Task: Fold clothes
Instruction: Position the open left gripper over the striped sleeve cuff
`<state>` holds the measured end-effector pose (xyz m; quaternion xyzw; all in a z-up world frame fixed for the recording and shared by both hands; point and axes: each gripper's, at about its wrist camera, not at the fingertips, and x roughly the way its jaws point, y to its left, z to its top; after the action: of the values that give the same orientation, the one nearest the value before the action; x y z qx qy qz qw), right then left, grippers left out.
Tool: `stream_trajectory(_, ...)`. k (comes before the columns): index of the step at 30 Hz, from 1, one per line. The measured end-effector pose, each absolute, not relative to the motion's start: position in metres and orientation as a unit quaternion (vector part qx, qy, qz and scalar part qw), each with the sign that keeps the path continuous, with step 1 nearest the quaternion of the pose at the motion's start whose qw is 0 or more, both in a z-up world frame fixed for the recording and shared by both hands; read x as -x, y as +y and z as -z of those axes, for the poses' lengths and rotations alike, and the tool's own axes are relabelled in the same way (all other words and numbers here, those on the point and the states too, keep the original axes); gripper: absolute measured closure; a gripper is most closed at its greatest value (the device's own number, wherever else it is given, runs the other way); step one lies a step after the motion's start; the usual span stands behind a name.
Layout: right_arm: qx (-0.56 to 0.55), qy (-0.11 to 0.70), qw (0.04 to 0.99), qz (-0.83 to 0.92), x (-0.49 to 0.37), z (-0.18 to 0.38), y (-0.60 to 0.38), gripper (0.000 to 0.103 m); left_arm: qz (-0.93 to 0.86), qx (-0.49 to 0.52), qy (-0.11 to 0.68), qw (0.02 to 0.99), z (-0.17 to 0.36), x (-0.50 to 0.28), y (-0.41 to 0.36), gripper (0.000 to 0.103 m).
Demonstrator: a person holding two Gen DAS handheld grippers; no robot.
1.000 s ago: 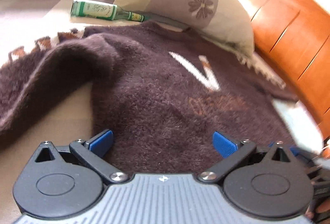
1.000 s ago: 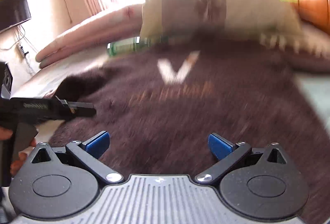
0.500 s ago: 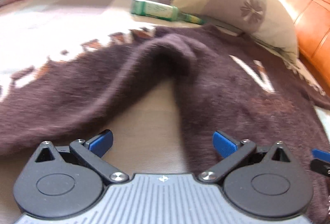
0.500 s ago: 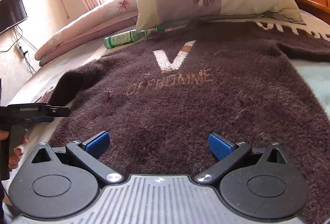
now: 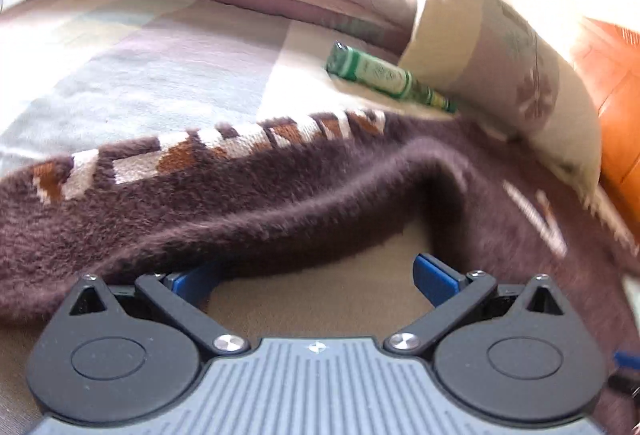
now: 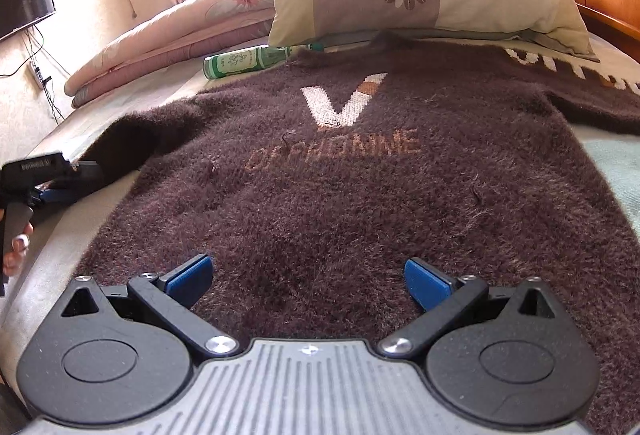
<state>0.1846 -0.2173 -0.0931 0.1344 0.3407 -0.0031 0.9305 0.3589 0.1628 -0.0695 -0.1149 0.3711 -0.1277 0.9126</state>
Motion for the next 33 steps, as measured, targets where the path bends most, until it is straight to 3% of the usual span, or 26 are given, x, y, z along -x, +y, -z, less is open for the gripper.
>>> stream_trajectory(11, -0.102, 0.345, 0.933, 0.004, -0.185, 0.095, -0.208, 0.0, 0.069, 0.064, 0.326, 0.941, 0.068, -0.39, 0.164, 0.001)
stream_trajectory(22, -0.097, 0.344, 0.934, 0.006, -0.184, 0.096, -0.208, 0.0, 0.075, 0.074, 0.261, 0.96, 0.003, -0.357, 0.154, 0.001)
stream_trajectory(27, -0.082, 0.345, 0.935, 0.01, -0.184, 0.097, -0.203, 0.0, 0.117, 0.182, 0.392, 0.894, 0.044, -0.408, 0.164, 0.001)
stream_trajectory(33, -0.081, 0.35, 0.933, -0.003, -0.183, 0.085, -0.2, 0.0, 0.133, 0.216, 0.437, 0.863, 0.057, -0.418, 0.169, 0.001)
